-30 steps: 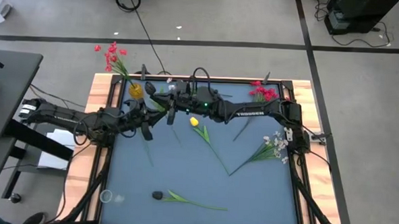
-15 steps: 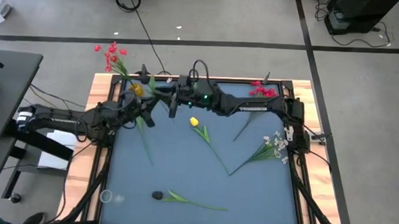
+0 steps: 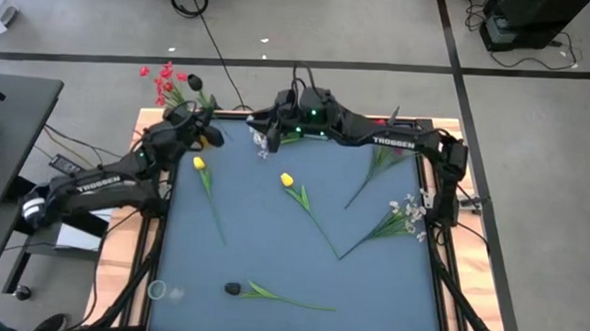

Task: Sort flowers into vase by color
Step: Put the top black flower into the yellow vase

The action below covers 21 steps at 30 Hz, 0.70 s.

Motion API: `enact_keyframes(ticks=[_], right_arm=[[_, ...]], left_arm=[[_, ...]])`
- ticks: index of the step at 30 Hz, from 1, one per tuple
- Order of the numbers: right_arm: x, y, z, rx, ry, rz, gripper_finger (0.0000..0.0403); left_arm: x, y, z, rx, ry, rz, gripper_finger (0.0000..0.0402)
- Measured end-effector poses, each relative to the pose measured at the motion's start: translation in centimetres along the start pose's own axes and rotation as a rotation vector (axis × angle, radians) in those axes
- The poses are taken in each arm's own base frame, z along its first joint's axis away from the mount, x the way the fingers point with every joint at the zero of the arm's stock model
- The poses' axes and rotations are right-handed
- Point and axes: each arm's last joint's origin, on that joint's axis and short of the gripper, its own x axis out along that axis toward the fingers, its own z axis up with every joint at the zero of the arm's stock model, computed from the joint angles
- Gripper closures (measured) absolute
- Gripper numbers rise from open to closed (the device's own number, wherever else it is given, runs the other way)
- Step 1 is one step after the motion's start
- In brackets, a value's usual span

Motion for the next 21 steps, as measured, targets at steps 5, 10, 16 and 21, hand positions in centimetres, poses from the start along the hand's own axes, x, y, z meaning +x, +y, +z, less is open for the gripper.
enact_keyframes(ticks=[5, 10, 16, 21], right_arm=[[-0.1, -1.7, -0.2, 0.016, 0.051, 0.015, 0.0237], [-0.4, -3.6, -0.5, 0.028, 0.062, 0.014, 0.0238], [-0.7, -5.5, -1.1, 0.06, 0.065, 0.023, 0.0237], [-0.8, -6.0, -1.4, 0.061, 0.062, 0.044, 0.0238]], left_arm=[[0.1, 0.8, 0.8, 0.044, 0.006, 0.051, 0.0393], [-0.1, 1.0, 3.9, 0.131, 0.066, 0.089, 0.0393], [-0.2, 2.2, 5.1, 0.183, 0.122, 0.182, 0.0393], [0.0, 3.2, 5.3, 0.182, 0.118, 0.255, 0.0393]])
